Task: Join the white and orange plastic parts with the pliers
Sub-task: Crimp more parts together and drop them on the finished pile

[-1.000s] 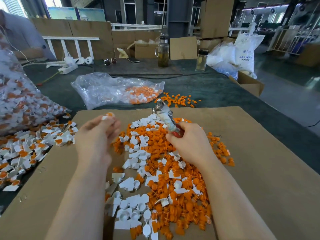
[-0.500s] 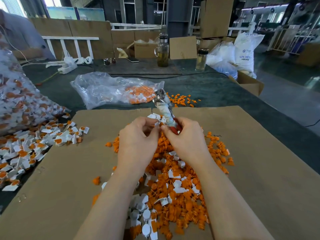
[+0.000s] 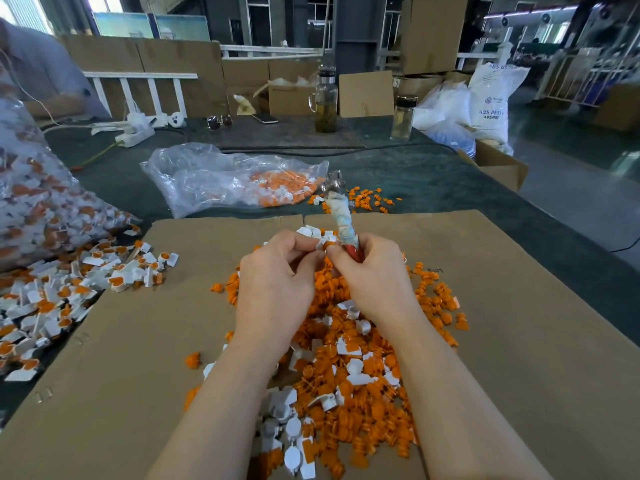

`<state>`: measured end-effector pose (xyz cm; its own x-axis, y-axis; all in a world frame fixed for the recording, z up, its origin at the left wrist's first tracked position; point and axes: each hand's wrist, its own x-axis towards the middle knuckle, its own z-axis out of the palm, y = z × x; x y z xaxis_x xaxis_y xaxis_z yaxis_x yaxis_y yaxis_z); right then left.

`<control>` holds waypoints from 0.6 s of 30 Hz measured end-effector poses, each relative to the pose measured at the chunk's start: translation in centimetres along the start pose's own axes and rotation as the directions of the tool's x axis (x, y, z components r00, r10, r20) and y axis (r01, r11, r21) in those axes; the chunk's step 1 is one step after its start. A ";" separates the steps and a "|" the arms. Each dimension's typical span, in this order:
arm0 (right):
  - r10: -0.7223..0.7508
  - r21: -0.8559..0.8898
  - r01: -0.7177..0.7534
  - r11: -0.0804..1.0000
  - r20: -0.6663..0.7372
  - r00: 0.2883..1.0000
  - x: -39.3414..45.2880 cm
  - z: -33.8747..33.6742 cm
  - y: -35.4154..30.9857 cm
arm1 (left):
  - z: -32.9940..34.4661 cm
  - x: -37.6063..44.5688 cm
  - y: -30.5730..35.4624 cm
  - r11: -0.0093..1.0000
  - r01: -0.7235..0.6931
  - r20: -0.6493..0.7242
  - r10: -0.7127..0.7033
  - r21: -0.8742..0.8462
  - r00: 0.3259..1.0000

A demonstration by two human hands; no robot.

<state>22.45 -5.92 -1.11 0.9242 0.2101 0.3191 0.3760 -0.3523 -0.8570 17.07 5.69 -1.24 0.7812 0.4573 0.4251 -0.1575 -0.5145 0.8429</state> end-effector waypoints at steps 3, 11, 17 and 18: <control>-0.012 -0.019 0.012 1.000 -0.006 1.000 0.1 0.0 0.2 | 0.0 0.0 0.1 1.000 0.020 0.005 -0.020 0.003 1.000; -0.225 -0.324 0.204 0.924 -0.029 0.974 -0.2 0.1 0.1 | -0.3 0.2 0.1 0.984 0.152 0.016 -0.152 -0.095 0.988; -0.175 -0.376 0.175 0.910 0.036 0.984 0.2 -0.1 0.6 | -1.4 0.9 -0.3 0.969 0.247 -0.060 -0.248 -0.018 0.967; -0.144 -0.397 0.151 0.905 0.048 0.988 0.3 -0.3 0.7 | -2.1 1.3 -0.8 0.957 0.290 -0.107 -0.291 -0.025 0.951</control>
<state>23.01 -6.37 -1.53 0.8560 0.3021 0.4195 0.5070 -0.6495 -0.5667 16.90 8.19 -0.64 0.7241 0.6618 0.1943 0.0603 -0.3414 0.9380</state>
